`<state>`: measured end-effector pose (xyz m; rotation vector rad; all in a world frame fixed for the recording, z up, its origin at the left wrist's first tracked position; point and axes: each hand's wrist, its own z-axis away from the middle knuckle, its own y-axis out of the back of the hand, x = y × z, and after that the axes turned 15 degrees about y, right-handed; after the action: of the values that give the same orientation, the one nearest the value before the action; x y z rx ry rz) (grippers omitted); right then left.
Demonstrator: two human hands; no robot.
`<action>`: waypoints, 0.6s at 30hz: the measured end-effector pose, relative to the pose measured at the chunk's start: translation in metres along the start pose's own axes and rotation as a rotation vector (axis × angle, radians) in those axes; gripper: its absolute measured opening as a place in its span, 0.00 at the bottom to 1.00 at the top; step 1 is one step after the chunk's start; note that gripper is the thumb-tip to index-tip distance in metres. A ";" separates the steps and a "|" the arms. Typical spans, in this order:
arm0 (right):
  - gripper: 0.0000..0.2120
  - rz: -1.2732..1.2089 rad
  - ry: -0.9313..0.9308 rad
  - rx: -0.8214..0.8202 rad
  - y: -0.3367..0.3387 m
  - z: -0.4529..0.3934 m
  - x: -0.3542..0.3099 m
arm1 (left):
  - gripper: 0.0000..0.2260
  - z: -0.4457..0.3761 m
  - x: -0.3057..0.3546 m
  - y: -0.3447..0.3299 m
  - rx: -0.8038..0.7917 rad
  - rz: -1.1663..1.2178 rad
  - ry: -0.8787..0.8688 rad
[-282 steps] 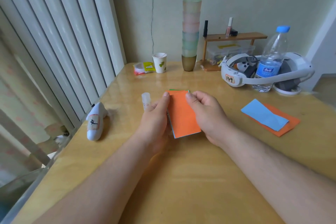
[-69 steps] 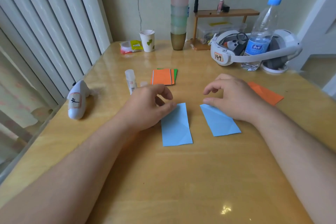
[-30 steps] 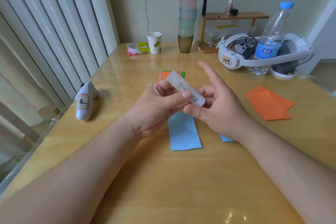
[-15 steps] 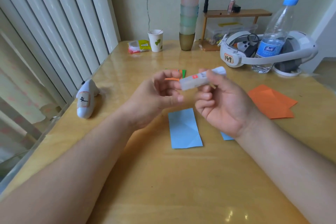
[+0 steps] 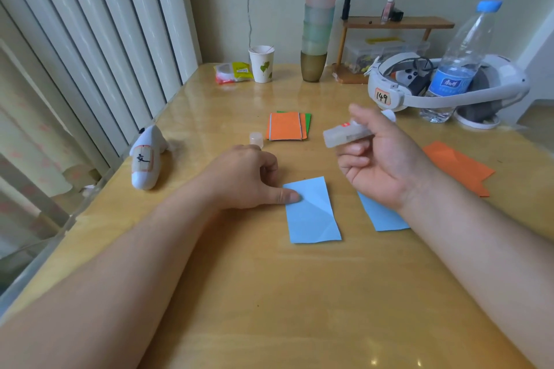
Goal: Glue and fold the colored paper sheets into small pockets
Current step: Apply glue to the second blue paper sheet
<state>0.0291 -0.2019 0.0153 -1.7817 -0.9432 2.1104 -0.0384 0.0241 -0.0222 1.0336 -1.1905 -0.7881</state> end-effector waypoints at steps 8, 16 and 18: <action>0.14 0.882 0.378 -0.181 -0.017 -0.009 0.032 | 0.24 0.000 0.000 -0.003 0.030 -0.004 -0.015; 0.17 1.003 0.449 -0.167 -0.016 -0.010 0.049 | 0.25 -0.004 -0.002 -0.008 0.035 -0.018 -0.012; 0.25 1.114 0.479 -0.171 -0.019 -0.007 0.052 | 0.27 -0.004 -0.004 -0.008 0.022 -0.021 -0.013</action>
<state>0.0194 -0.1566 -0.0156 -3.1743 0.0823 1.8408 -0.0347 0.0254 -0.0311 1.0623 -1.2035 -0.8002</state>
